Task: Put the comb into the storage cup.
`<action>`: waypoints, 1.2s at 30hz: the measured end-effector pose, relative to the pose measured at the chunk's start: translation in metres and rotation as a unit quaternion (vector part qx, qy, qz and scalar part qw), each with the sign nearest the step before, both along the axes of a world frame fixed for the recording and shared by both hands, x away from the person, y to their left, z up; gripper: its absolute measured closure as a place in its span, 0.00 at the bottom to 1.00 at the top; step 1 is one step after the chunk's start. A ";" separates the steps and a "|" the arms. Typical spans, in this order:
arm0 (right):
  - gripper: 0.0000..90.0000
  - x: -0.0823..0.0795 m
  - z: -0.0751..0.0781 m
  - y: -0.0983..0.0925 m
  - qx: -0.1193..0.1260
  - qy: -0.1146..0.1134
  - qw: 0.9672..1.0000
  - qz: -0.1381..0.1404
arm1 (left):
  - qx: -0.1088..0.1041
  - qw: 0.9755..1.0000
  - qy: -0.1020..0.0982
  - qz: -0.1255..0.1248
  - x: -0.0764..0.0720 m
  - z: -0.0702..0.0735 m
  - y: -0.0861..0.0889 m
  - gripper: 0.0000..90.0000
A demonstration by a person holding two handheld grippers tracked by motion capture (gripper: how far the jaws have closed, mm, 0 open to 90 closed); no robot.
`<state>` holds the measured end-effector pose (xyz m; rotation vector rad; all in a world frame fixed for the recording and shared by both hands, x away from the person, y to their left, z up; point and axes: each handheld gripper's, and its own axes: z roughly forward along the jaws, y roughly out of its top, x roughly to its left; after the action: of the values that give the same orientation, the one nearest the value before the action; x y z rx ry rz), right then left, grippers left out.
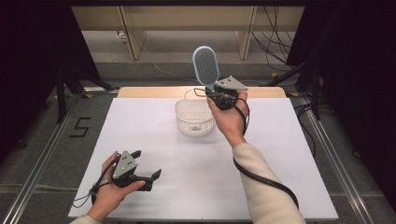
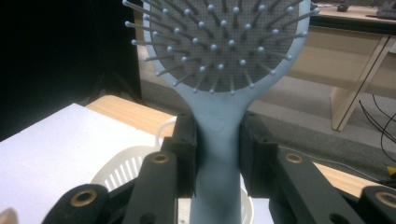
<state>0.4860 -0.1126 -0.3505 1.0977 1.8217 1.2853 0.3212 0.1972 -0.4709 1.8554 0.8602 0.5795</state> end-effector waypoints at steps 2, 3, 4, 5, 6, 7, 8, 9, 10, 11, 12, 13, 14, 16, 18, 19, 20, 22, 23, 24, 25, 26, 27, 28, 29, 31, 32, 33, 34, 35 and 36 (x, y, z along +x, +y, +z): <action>0.78 0.000 0.000 0.001 0.000 -0.001 1.000 0.002 | 0.001 1.000 0.000 -0.001 0.000 0.000 0.000 0.01; 0.78 0.001 0.000 0.001 0.001 0.001 1.000 0.003 | 0.001 1.000 0.000 -0.001 0.000 0.000 0.000 0.01; 0.78 0.001 0.000 0.001 0.001 0.001 1.000 0.003 | 0.001 1.000 0.000 -0.001 0.000 0.000 0.000 0.01; 0.78 0.001 -0.001 0.002 0.000 0.000 1.000 0.004 | 0.001 1.000 0.000 -0.001 0.000 0.000 0.000 0.01; 0.78 0.001 -0.001 0.002 0.000 0.001 1.000 0.004 | 0.001 1.000 0.000 -0.001 0.000 0.000 0.000 0.01; 0.78 0.001 -0.001 0.003 0.000 0.002 1.000 0.004 | 0.001 1.000 0.000 -0.001 0.000 0.000 0.000 0.01; 0.78 0.002 -0.001 0.003 0.000 0.001 1.000 0.004 | 0.001 1.000 0.001 -0.001 0.000 0.000 0.000 0.01; 0.78 0.002 -0.001 0.003 0.000 0.002 1.000 0.004 | 0.000 1.000 0.001 0.000 0.000 0.000 0.000 0.01; 0.78 0.002 -0.001 0.004 0.000 0.001 1.000 0.004 | 0.001 1.000 0.000 -0.001 0.000 0.000 0.000 0.01; 0.78 0.002 -0.002 0.004 0.001 0.002 1.000 0.004 | 0.001 1.000 0.000 -0.001 0.000 0.000 0.000 0.01; 0.79 0.003 -0.002 0.005 0.001 0.002 1.000 0.004 | 0.001 1.000 0.000 -0.001 0.000 0.000 0.000 0.01; 0.78 0.003 -0.002 0.005 0.000 0.002 1.000 0.004 | 0.001 1.000 0.001 -0.001 0.000 0.000 0.000 0.01; 0.78 0.003 -0.002 0.005 0.000 0.002 1.000 0.005 | 0.001 1.000 0.000 -0.001 0.000 0.000 0.000 0.01; 0.78 0.003 -0.001 0.006 0.001 0.001 1.000 0.005 | 0.001 1.000 0.000 -0.001 0.000 0.000 0.000 0.01; 0.78 0.003 -0.001 0.007 0.001 0.002 1.000 0.006 | 0.002 1.000 0.000 -0.001 0.000 0.000 0.000 0.01; 0.78 0.003 -0.001 0.007 0.001 0.001 1.000 0.006 | 0.001 1.000 0.000 -0.001 0.000 0.000 0.000 0.01; 0.78 0.004 -0.001 0.008 0.000 0.001 1.000 0.007 | 0.001 1.000 0.000 -0.001 0.000 0.000 0.000 0.01; 0.78 0.004 -0.001 0.008 0.000 0.001 1.000 0.007 | 0.001 1.000 0.000 -0.001 0.000 0.000 0.000 0.01; 0.78 0.004 -0.001 0.009 0.001 0.001 1.000 0.008 | 0.000 1.000 0.001 -0.001 0.000 0.000 0.000 0.01; 0.78 0.004 -0.001 0.009 0.001 0.001 1.000 0.008 | 0.000 1.000 0.000 -0.001 0.000 0.000 0.000 0.01; 0.78 0.004 -0.001 0.010 0.000 0.000 1.000 0.008 | 0.001 1.000 0.000 -0.001 0.000 0.000 0.000 0.01; 0.78 0.004 0.000 0.010 0.000 0.000 1.000 0.009 | 0.001 1.000 0.000 -0.001 0.000 0.000 0.000 0.01; 0.78 0.005 0.000 0.010 0.000 0.000 1.000 0.009 | 0.001 1.000 -0.001 -0.001 0.000 0.000 0.000 0.01; 0.78 0.005 0.000 0.011 0.001 0.000 1.000 0.009 | 0.001 1.000 0.000 -0.002 0.000 0.000 0.000 0.01; 0.79 0.005 0.000 0.011 0.001 0.000 1.000 0.009 | 0.000 1.000 0.000 -0.001 0.000 0.000 0.000 0.01; 0.78 0.005 0.000 0.012 0.001 0.001 1.000 0.010 | 0.000 1.000 0.000 -0.001 0.000 0.000 0.000 0.01; 0.79 0.005 0.000 0.012 0.001 0.000 1.000 0.010 | -0.001 1.000 0.000 -0.001 0.000 0.000 0.000 0.01; 0.78 0.005 0.000 0.013 0.002 0.001 1.000 0.010 | -0.001 1.000 0.001 -0.001 0.000 0.000 0.000 0.01; 0.78 0.005 0.000 0.013 0.001 0.000 1.000 0.010 | -0.001 1.000 0.001 -0.001 0.000 0.000 0.000 0.01; 0.79 0.005 0.000 0.014 0.002 0.001 1.000 0.010 | -0.001 1.000 0.001 -0.001 0.000 0.000 0.000 0.01; 0.78 0.006 0.000 0.014 0.002 0.000 1.000 0.010 | -0.001 1.000 0.001 -0.001 0.000 0.000 0.000 0.01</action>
<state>0.4917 -0.0986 -0.3509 1.0837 1.8366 1.3003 0.3209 0.1972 -0.4705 1.8550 0.8595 0.5759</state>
